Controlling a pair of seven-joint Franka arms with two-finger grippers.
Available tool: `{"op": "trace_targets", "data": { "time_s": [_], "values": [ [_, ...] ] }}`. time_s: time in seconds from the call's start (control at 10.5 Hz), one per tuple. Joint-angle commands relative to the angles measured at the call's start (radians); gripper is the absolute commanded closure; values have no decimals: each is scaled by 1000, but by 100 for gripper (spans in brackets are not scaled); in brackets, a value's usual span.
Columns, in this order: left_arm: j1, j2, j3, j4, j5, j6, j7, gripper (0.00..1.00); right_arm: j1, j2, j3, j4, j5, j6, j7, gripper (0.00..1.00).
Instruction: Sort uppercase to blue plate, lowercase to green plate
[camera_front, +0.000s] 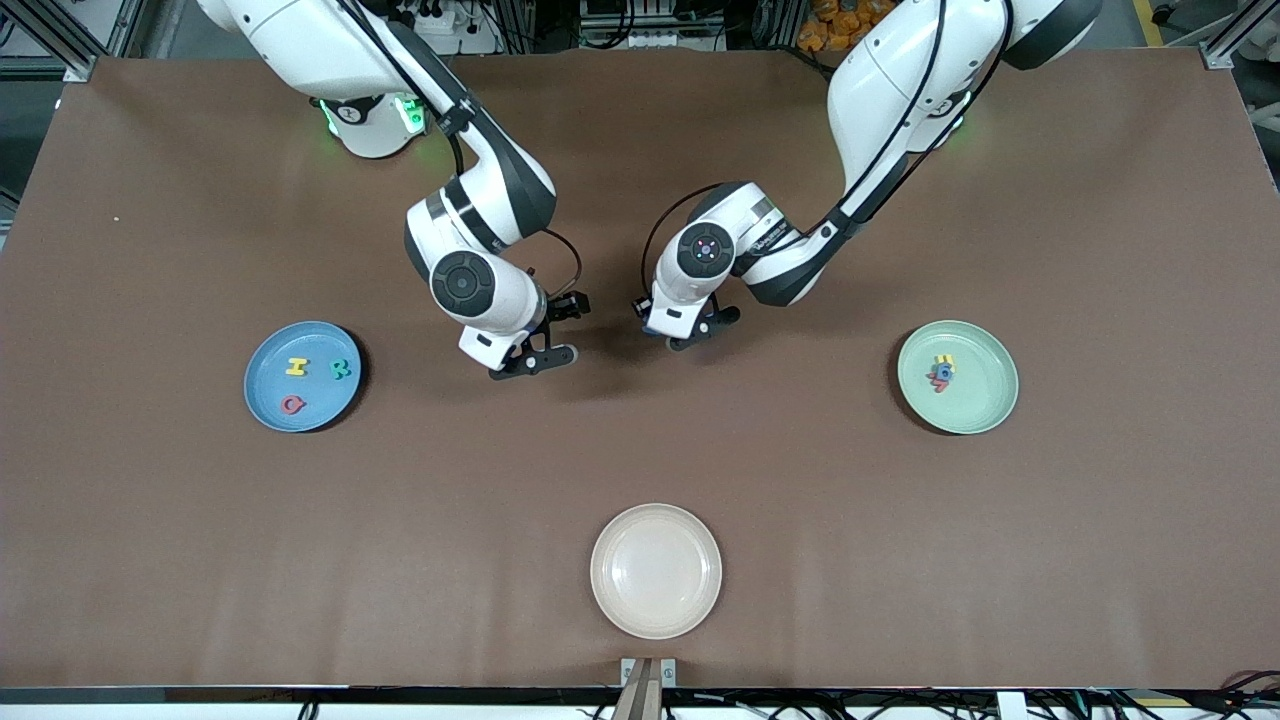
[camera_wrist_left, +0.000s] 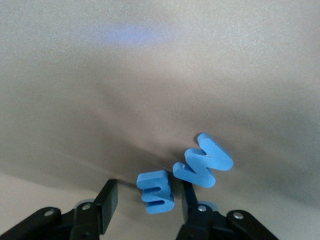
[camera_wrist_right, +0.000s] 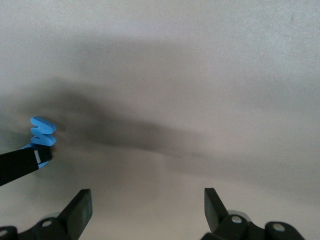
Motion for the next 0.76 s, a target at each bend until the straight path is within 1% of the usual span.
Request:
{"op": "trace_targets", "data": {
  "time_s": [0.0,0.19,0.47,0.57,0.66],
  "values": [
    [-10,8,10,5,22,3,-13,48,-3,-10,7,-14,-10,8,16,1],
    [-12,9,10,12,22,3,-13,59,-3,-10,7,-14,-10,8,16,1],
    [-14,16,10,14,23,3,-13,92,-3,-9,7,-14,-10,8,16,1],
    [-12,14,10,14,23,3,-15,100,-3,-9,7,-14,-10,10,16,1],
    [-12,8,8,14,23,3,-21,100,-3,-9,7,-14,-10,10,16,1]
  ]
}}
